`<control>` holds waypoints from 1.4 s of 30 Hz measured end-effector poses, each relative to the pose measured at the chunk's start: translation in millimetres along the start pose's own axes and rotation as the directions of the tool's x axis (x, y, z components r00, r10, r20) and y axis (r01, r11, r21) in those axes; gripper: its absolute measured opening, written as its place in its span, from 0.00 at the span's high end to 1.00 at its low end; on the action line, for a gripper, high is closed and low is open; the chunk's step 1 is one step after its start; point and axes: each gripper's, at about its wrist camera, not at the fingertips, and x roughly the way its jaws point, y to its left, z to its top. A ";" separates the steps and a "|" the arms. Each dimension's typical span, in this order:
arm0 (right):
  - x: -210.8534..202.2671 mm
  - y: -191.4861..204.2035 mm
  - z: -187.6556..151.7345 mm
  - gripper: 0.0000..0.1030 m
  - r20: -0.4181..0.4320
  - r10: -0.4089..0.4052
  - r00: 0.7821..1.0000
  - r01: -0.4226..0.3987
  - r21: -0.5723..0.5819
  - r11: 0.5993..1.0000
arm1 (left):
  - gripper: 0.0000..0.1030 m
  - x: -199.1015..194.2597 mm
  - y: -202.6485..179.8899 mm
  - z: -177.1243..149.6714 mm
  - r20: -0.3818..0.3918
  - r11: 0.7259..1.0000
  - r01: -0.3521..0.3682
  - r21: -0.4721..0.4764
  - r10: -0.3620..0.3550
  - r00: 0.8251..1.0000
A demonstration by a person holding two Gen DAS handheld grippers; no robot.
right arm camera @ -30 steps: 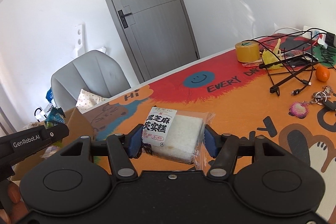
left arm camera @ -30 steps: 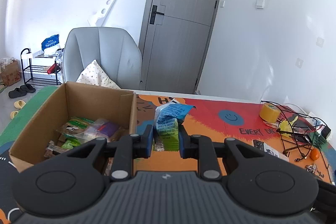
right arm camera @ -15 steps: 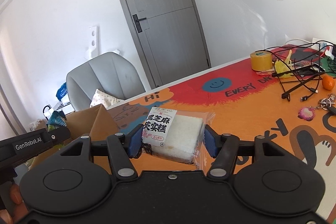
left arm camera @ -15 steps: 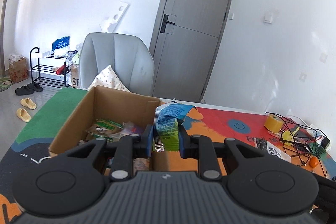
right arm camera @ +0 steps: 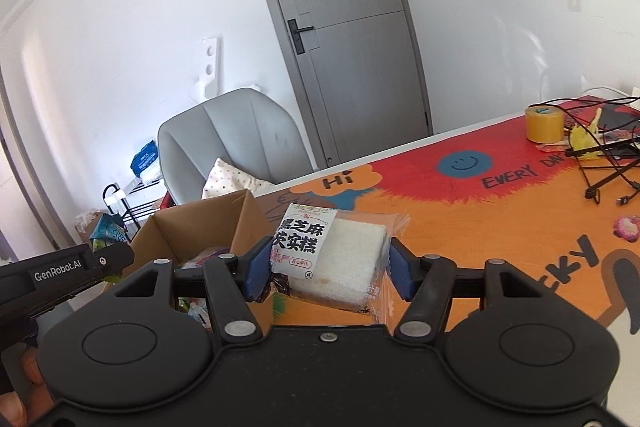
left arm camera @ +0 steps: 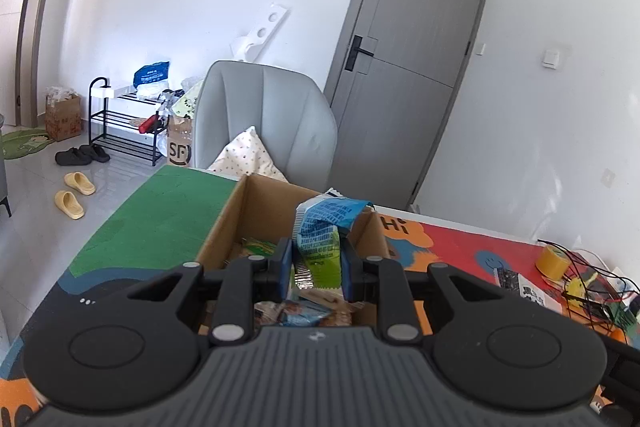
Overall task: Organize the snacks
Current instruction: 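Carry both snacks over the cardboard box and open both tools to drop them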
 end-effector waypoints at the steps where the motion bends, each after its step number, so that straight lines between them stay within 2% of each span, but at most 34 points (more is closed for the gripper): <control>1: 2.7 2.6 1.1 0.42 -0.002 0.003 1.000 -0.003 -0.002 1.000 | 0.78 2.4 2.7 1.8 -0.003 1.000 -0.004 -0.005 0.004 1.000; 10: 21.6 26.4 11.3 0.42 -0.013 0.028 1.000 -0.029 -0.032 0.999 | 0.76 24.4 22.5 13.6 -0.043 0.999 -0.020 -0.037 0.018 0.999; 12: 25.2 31.2 12.6 0.42 -0.019 0.032 0.999 -0.032 -0.042 0.999 | 0.68 29.1 26.9 15.9 -0.050 0.999 -0.005 -0.032 0.004 0.999; 14: 28.7 36.1 14.1 0.42 -0.026 0.038 0.999 -0.039 -0.052 0.998 | 0.56 32.6 33.3 18.5 -0.062 0.999 -0.029 -0.043 0.026 0.998; 19: 37.7 48.9 18.6 0.42 -0.042 0.056 0.998 -0.059 -0.078 0.995 | 0.52 27.9 51.4 23.6 -0.045 0.994 -0.068 -0.088 0.064 0.997; 25: 48.4 66.4 27.1 0.42 -0.057 0.087 0.995 -0.092 -0.101 0.991 | 0.37 17.0 68.6 32.7 -0.014 0.986 -0.104 -0.133 0.103 0.995; 36: 68.8 99.1 38.2 0.42 -0.086 0.134 0.987 -0.145 -0.140 0.979 | 0.35 16.2 100.2 44.0 -0.014 0.970 -0.164 -0.179 0.164 0.986; 38: 73.8 105.8 38.6 0.42 -0.093 0.142 0.985 -0.154 -0.143 0.978 | 0.29 15.9 106.2 45.3 -0.014 0.967 -0.177 -0.185 0.177 0.984; 42: 83.2 114.2 37.8 0.38 -0.108 0.180 0.978 -0.193 -0.123 0.973 | 0.26 14.9 113.1 47.3 -0.009 0.962 -0.198 -0.189 0.200 0.980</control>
